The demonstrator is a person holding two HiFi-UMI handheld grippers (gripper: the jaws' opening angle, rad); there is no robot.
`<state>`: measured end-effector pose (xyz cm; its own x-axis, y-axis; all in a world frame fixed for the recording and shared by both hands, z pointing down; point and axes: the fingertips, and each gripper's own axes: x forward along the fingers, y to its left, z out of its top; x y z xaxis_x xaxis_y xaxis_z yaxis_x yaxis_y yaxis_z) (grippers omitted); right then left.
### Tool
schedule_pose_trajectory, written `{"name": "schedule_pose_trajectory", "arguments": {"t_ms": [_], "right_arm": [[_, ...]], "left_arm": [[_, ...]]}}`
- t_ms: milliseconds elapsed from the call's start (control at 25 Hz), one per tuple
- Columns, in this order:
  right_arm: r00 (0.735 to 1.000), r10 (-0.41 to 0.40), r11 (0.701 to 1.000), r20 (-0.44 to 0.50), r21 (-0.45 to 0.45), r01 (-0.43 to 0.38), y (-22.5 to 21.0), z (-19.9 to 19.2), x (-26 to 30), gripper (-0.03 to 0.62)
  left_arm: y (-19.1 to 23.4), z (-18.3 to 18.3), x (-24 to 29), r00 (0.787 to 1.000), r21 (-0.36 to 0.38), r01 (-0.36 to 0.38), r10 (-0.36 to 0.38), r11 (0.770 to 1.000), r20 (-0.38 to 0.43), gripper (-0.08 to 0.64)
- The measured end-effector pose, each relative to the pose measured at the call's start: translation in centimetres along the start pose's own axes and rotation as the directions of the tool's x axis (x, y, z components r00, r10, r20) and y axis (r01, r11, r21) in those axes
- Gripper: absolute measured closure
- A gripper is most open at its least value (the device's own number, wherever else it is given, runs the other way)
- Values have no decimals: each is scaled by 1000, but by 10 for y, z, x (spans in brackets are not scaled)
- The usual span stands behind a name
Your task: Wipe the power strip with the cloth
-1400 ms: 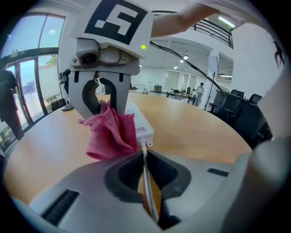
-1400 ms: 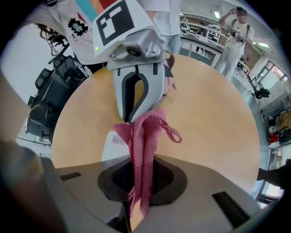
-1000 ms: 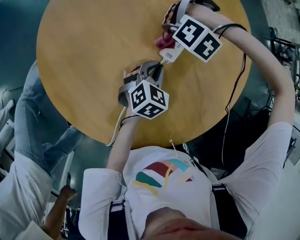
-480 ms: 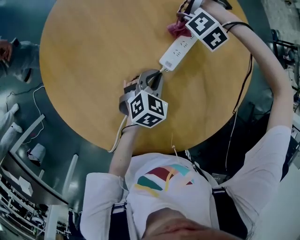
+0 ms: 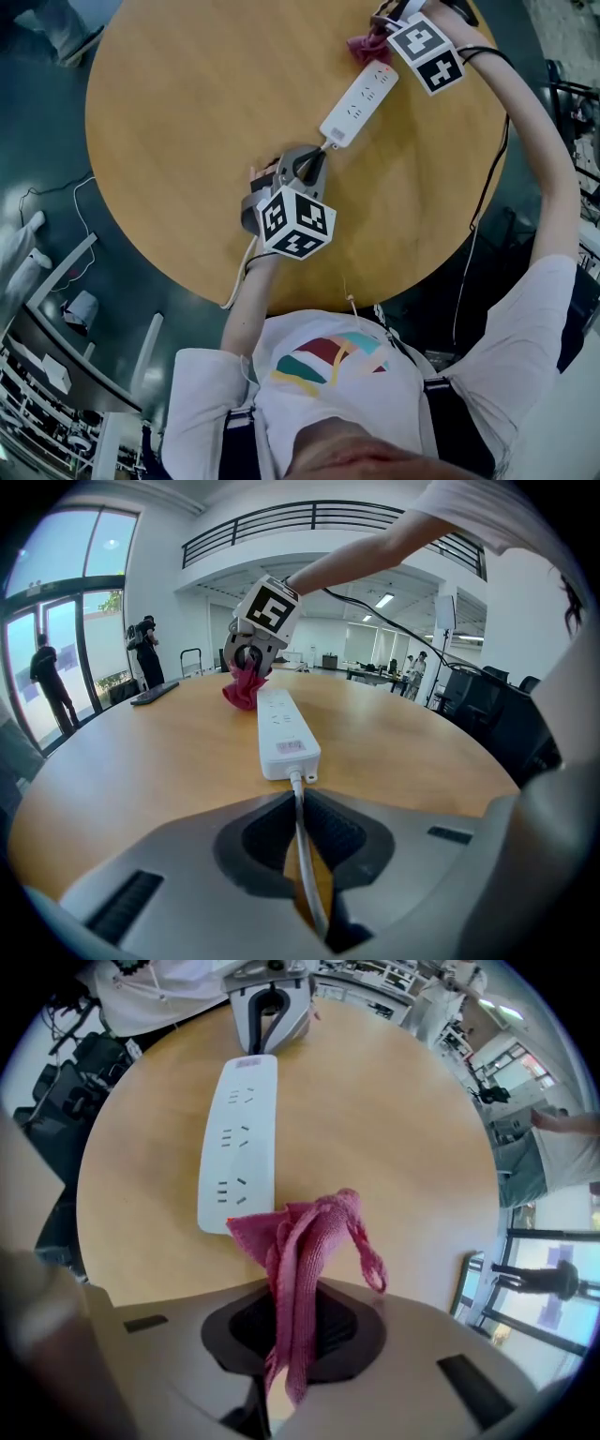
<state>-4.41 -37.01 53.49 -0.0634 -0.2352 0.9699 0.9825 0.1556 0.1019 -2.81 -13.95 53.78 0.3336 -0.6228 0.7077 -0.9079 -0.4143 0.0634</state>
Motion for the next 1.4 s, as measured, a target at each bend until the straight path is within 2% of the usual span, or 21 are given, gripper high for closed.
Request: {"name": "schedule_pose_trajectory", "arguments": {"t_ms": [120,240,320,400,440,480,520,560,600,680,720,760,800,840,920,1040,1080,1120,1160,1240,1400], "right_arm": [[996,-80,986,42,151,73,-7,-1,-16,554],[984,-168,944,57,297,144,-12,2,-42,554],[972,-228,901,52,390,191,-11,9,-63,554],[946,-317,826,63,508,243,-11,21,-89,553],[926,-371,773,74,576,264,-12,30,-104,553],[897,-433,708,85,648,280,-13,39,-122,554],[862,-499,629,90,721,289,-13,47,-141,554],[818,-569,535,84,793,291,-13,55,-161,553],[768,-638,426,63,859,284,-11,63,-182,552],[649,-761,189,-7,954,232,-3,78,-222,554],[590,-806,81,-43,980,182,4,88,-239,553],[539,-839,-9,-78,992,130,13,99,-252,554],[501,-858,-83,-117,993,88,23,110,-262,554],[475,-866,-148,-160,987,62,34,122,-271,553],[442,-860,-269,-255,963,32,56,144,-287,554],[398,-826,-453,-400,890,-45,87,170,-314,554],[378,-813,-503,-442,861,-76,95,177,-322,554],[357,-805,-540,-475,835,-106,103,186,-327,554],[337,-799,-565,-498,814,-137,109,199,-330,554],[315,-794,-590,-520,783,-194,121,228,-329,554],[270,-788,-615,-553,731,-296,139,265,-327,554]], "left_arm": [[0,1,1,1000,-7,14,-14,1000,-2,494],[3,3,-1,1000,-19,27,-27,999,2,494],[4,6,-3,999,-61,30,-28,998,26,494],[4,13,-13,994,-167,39,-22,985,104,494],[5,20,-24,986,-231,49,-10,972,166,494],[7,29,-37,972,-284,56,12,957,233,494],[11,39,-53,955,-316,55,43,947,295,494],[15,50,-69,936,-328,45,75,944,345,494],[20,59,-84,917,-324,29,104,946,386,494],[30,73,-113,880,-303,-2,146,953,452,494],[33,79,-128,862,-298,-12,161,955,481,494],[35,85,-143,843,-294,-18,173,956,510,494],[36,91,-158,823,-290,-23,183,957,538,494],[35,96,-172,804,-283,-29,190,959,564,494],[26,105,-198,777,-262,-31,188,965,601,494],[2,117,-224,770,-211,-2,136,978,624,495],[-4,121,-231,765,-190,4,120,982,633,494],[-10,122,-237,759,-173,6,108,985,642,494],[-15,120,-242,754,-160,8,100,987,650,495],[-26,109,-250,750,-149,15,88,989,655,495],[-41,100,-259,736,-141,10,88,990,671,495]]}}
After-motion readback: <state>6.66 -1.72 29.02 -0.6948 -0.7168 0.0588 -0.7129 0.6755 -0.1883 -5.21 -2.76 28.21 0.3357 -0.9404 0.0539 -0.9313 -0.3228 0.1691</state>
